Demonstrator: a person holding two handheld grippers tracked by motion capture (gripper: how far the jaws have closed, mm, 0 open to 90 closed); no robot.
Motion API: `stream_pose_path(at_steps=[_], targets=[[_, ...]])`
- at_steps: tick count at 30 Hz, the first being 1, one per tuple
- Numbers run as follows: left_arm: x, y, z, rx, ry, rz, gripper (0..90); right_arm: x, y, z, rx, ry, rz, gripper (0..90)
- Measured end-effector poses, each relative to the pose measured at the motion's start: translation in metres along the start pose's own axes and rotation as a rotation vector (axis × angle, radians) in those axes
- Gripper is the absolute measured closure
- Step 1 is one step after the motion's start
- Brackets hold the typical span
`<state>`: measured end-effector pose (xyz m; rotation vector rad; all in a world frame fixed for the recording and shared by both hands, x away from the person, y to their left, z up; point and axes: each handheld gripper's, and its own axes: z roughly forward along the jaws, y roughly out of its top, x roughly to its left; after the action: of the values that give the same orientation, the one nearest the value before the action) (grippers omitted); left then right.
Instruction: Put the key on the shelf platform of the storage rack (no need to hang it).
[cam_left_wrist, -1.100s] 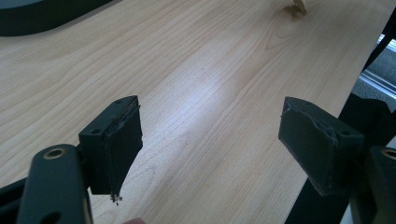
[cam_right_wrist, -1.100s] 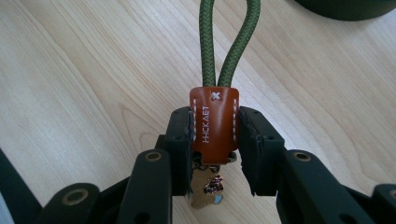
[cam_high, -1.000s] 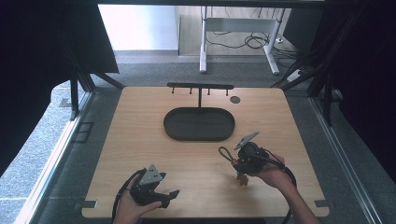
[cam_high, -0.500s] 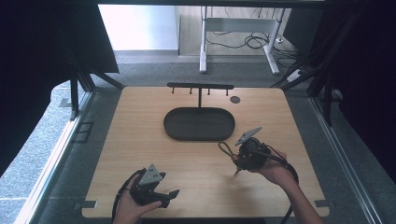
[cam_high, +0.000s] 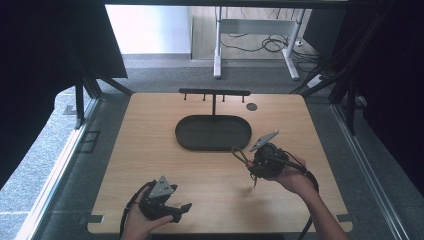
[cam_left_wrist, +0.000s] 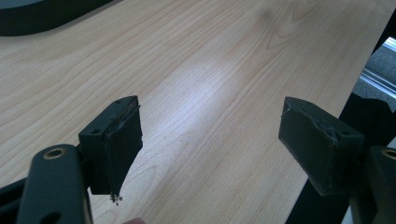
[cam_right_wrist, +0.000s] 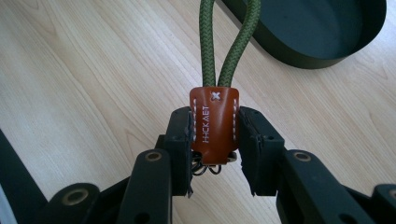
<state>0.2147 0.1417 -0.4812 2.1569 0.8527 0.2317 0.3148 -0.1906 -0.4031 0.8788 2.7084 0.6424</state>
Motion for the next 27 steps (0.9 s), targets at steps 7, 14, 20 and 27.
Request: stream_pose_path(at_steps=[7,14,20,27], targets=[[0.0,0.0,0.0,-0.003,0.0,-0.003,22.0,-0.001,0.003,-0.001,-0.002,-0.001,-0.001,66.4],[0.0,0.0,-0.001,-0.004,0.001,-0.005,22.0,-0.003,0.007,-0.001,-0.002,-0.003,-0.002,66.5],[0.0,0.0,-0.001,-0.003,0.001,-0.005,22.0,-0.005,0.01,0.0,0.002,-0.003,-0.005,66.5],[0.0,0.0,0.0,-0.002,0.001,-0.005,22.0,-0.006,0.011,0.002,0.004,-0.002,-0.001,66.5]])
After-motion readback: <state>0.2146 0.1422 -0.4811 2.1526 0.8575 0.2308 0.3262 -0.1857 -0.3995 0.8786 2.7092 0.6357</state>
